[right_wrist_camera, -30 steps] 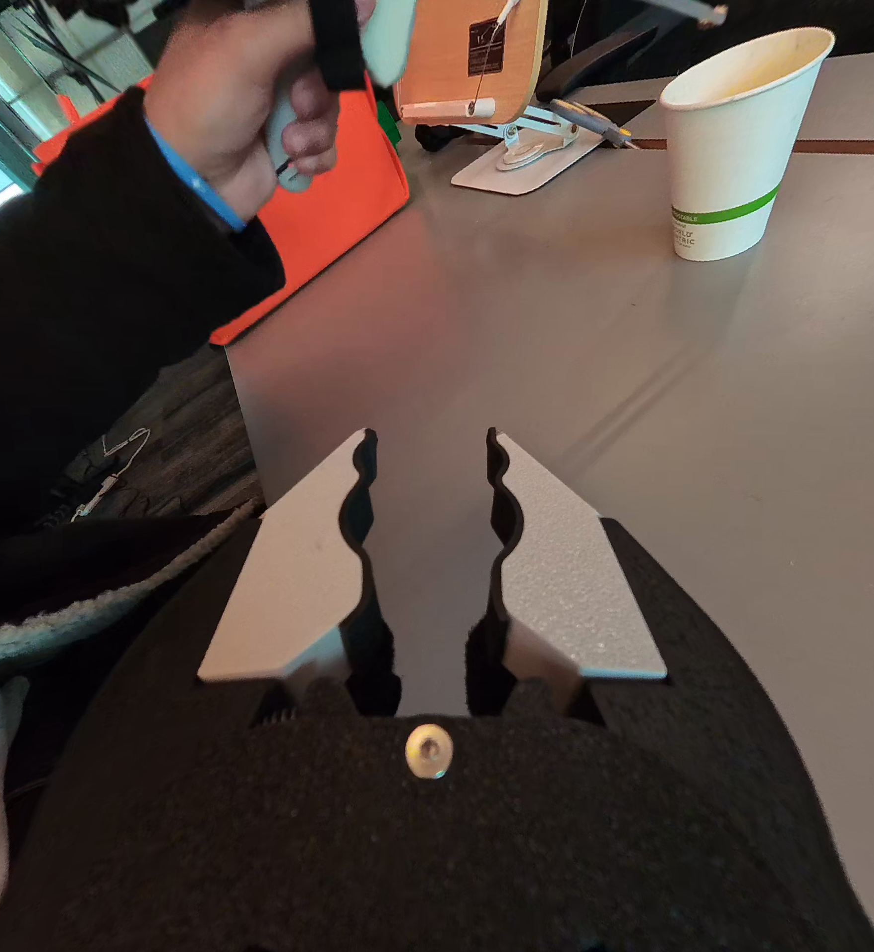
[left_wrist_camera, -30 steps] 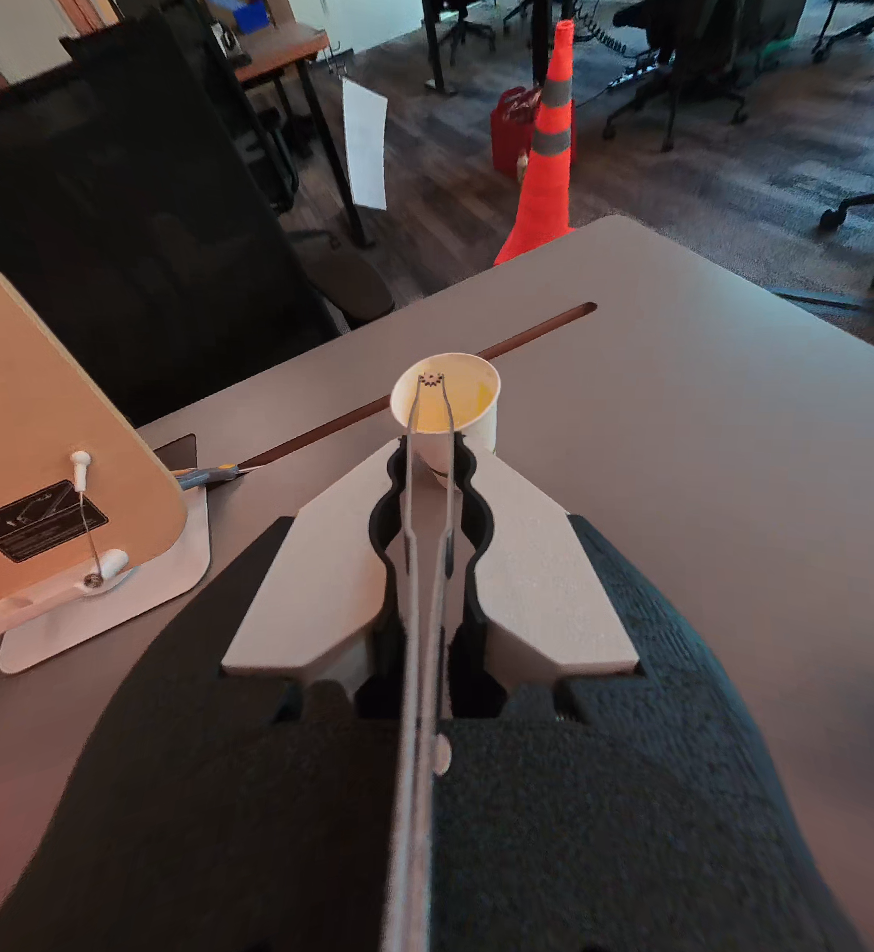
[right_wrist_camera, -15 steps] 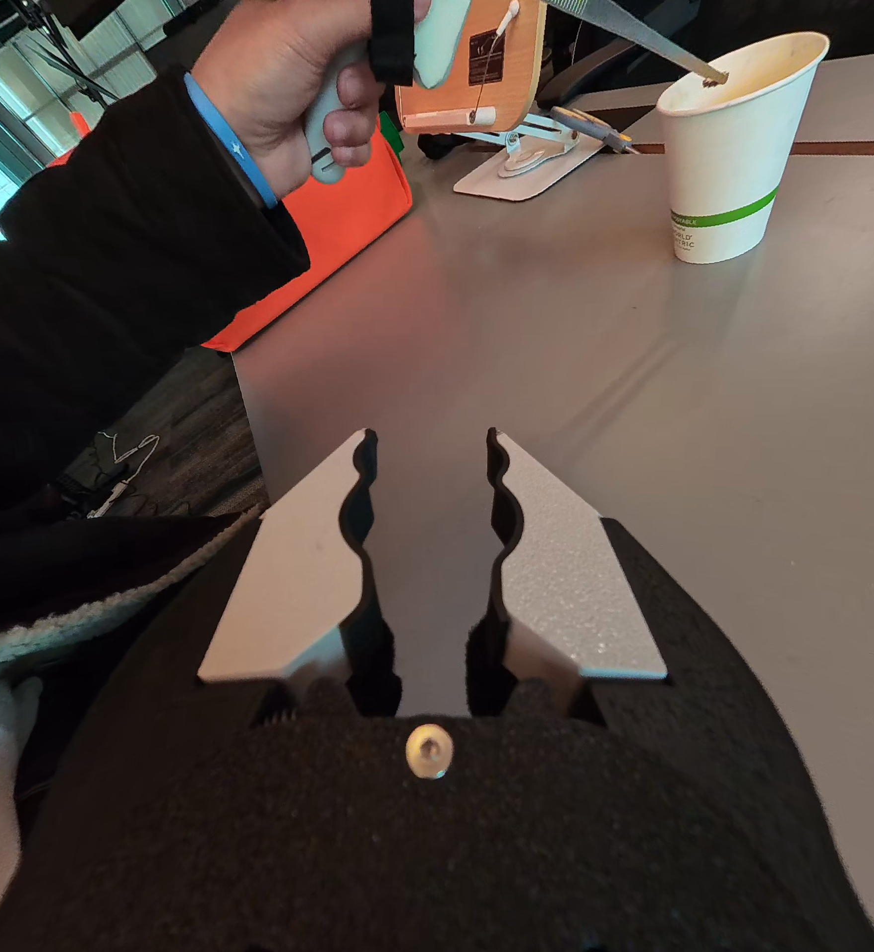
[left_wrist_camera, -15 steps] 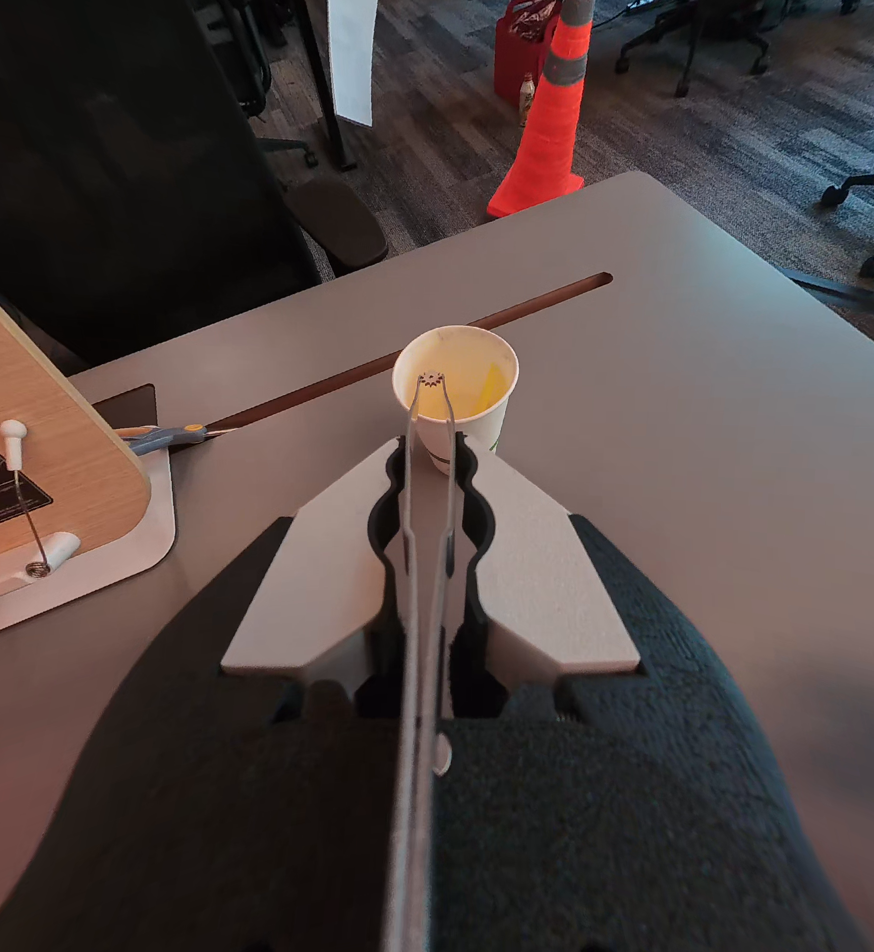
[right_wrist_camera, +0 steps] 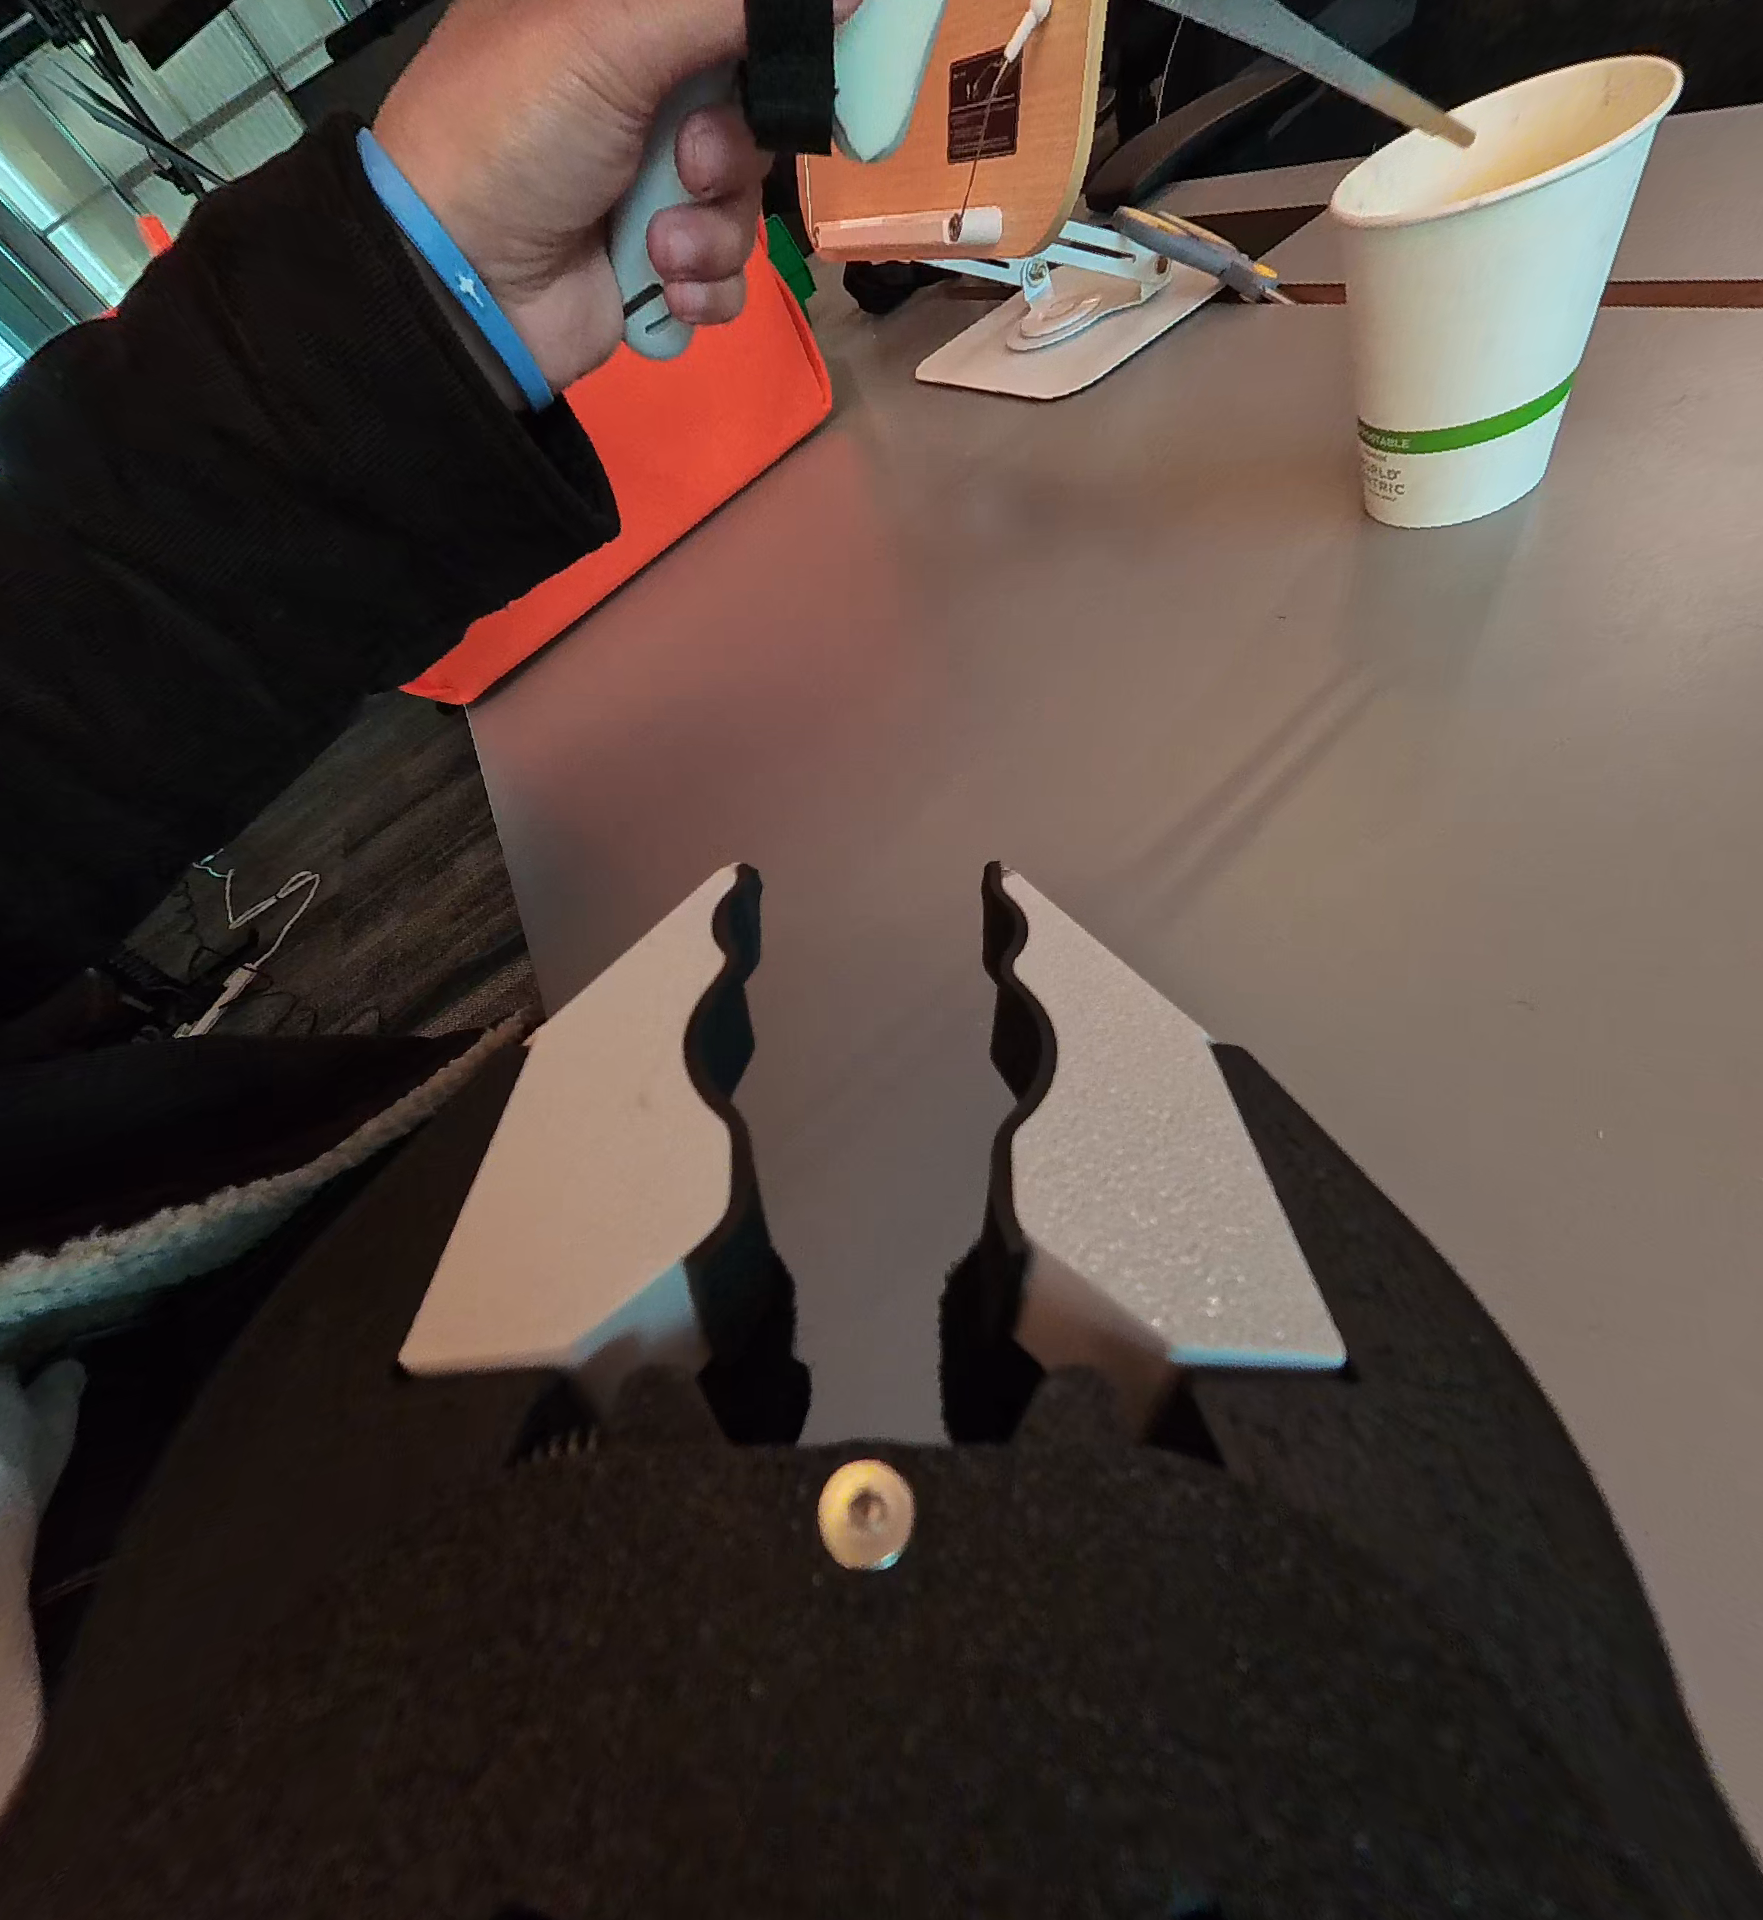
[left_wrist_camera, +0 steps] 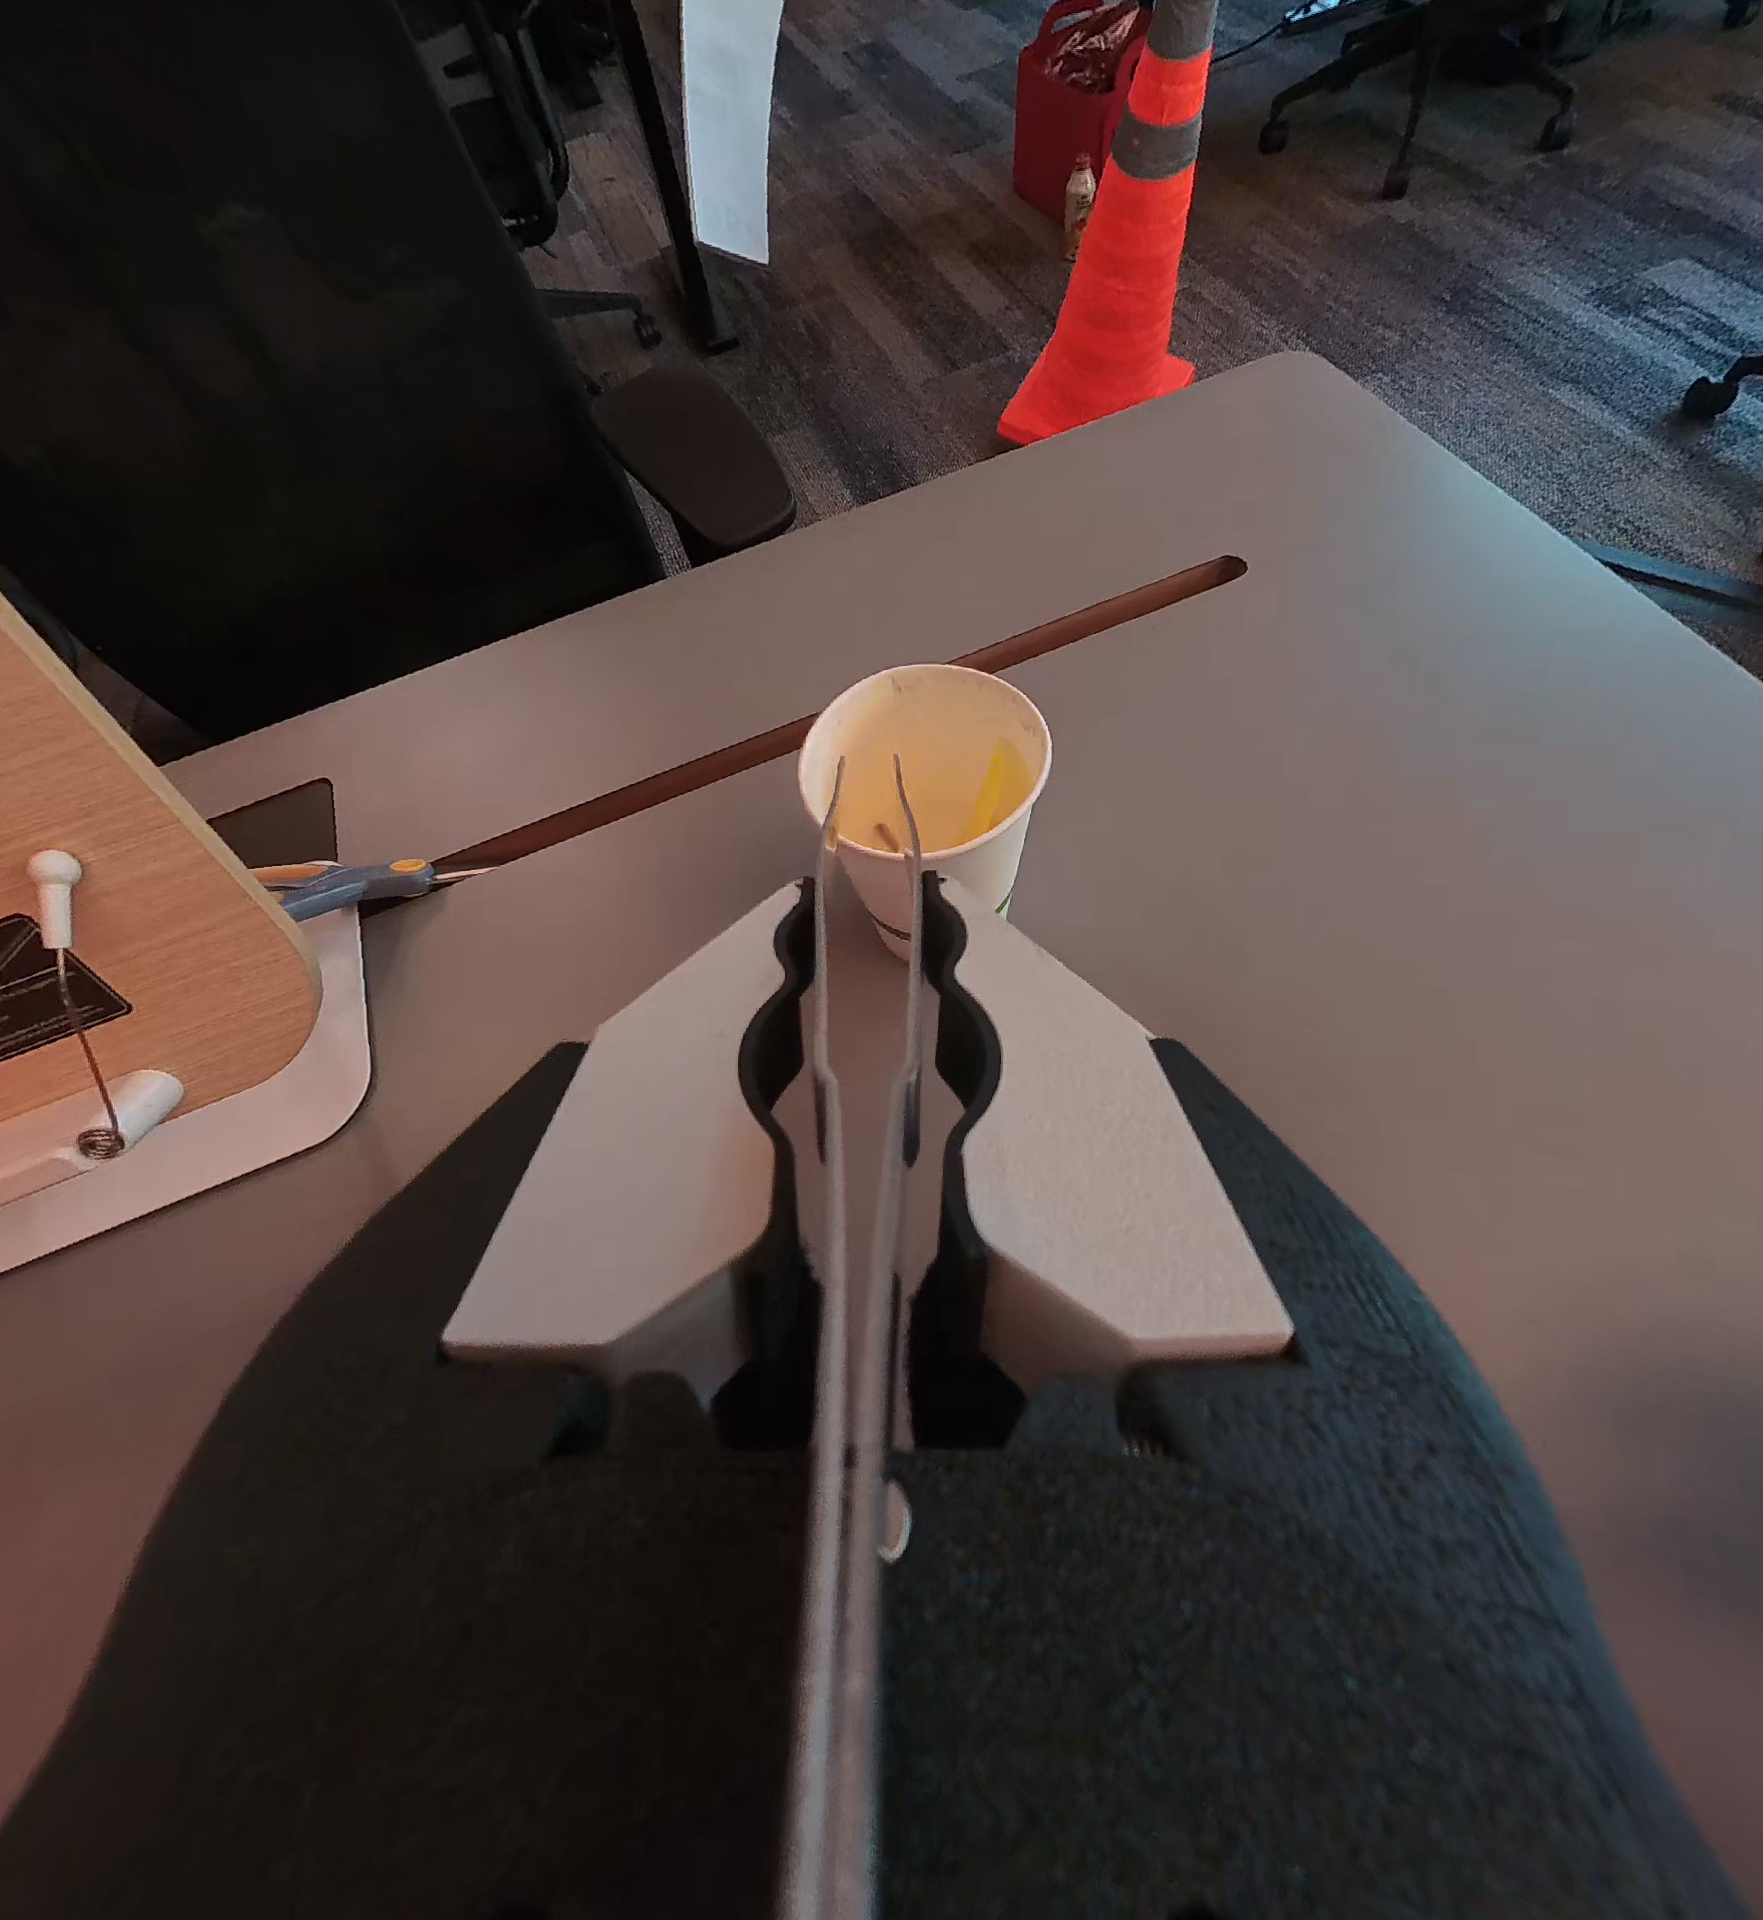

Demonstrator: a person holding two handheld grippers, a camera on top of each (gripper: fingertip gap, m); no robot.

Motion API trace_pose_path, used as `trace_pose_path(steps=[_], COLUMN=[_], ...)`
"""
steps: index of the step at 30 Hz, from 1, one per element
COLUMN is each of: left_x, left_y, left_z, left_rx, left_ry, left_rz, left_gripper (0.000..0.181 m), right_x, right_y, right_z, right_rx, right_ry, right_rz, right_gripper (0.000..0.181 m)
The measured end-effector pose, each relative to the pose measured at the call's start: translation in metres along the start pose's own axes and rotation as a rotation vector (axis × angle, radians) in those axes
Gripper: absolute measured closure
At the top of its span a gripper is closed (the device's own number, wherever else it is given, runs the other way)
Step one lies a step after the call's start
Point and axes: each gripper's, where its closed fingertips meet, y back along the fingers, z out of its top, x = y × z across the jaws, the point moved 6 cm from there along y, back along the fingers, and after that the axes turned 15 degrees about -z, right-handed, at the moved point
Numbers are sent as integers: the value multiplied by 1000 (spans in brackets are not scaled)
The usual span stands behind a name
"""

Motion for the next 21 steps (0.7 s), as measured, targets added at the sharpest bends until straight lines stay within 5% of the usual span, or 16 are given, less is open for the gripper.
trace_pose_path(steps=[10,16,21], left_x=[-16,-89,-137], left_y=[17,78,101], left_z=[-4,-71,-118], left_rx=[-23,-165,-254], left_ry=[-6,-1,31], left_rz=[-28,-173,-212], left_gripper=[162,162,162], right_x=[-1,-5,2], right_y=[1,2,-1], right_z=[0,2,0], right_rx=[-1,-10,-1], right_ry=[-2,-13,-22], right_rz=[-1,-8,20], right_gripper=[139,139,137])
